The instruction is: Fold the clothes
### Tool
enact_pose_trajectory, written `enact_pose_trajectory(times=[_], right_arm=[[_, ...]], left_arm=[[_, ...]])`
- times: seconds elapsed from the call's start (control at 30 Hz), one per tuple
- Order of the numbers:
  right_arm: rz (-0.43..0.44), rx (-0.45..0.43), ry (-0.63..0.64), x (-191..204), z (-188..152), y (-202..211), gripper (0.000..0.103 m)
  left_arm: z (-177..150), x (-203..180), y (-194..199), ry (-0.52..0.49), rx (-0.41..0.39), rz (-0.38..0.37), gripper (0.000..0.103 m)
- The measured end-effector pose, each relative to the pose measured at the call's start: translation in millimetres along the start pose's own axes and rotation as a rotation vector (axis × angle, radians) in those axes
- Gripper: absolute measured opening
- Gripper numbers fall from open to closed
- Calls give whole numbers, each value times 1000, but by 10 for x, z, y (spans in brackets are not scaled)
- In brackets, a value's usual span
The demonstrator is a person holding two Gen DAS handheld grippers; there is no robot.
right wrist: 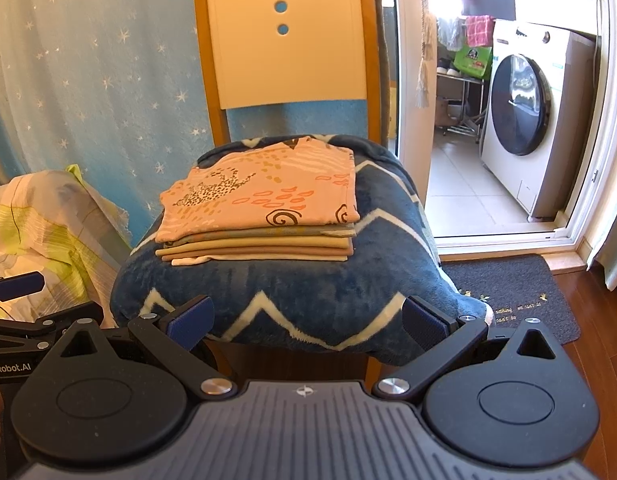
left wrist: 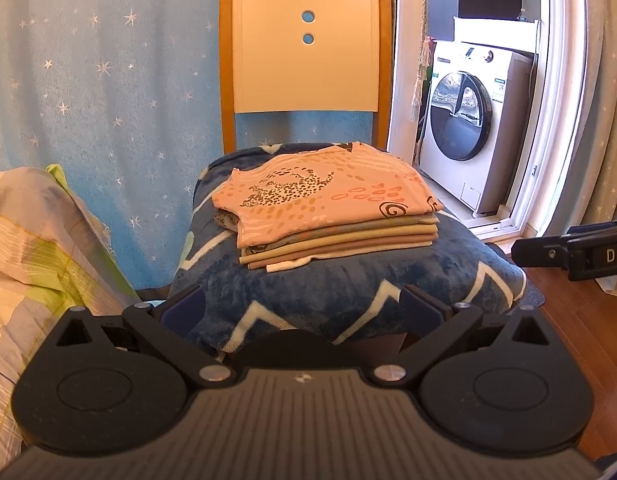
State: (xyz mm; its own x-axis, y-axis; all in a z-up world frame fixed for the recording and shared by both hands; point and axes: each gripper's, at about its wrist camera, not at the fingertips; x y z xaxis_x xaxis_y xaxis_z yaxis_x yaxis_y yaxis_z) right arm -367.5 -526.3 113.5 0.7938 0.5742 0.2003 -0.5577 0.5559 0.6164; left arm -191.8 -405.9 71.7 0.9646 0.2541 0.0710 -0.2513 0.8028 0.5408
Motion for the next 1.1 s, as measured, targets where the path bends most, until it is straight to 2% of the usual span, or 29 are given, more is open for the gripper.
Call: enact_pose_trajectory(times=[0.37,1.1], right_arm=[[0,7,-8,-3,-8,-36,103],[0,16,-13,9,7,-102,103]], left_arm=[[-6,31,-64,27,21,13,102],[-17,-1,-93,0,17,1,102]])
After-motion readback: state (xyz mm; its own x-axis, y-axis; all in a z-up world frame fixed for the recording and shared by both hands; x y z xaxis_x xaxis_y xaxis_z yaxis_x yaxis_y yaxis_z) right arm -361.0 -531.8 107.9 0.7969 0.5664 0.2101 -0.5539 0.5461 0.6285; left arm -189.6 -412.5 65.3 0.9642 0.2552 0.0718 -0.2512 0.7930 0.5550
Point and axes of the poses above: each gripper's, at about its wrist camera, not at the fingertips, and y roughly against the way its jaws point, x to its left, z to its top, and after that the axes turned 8 degrees about z, right-handed
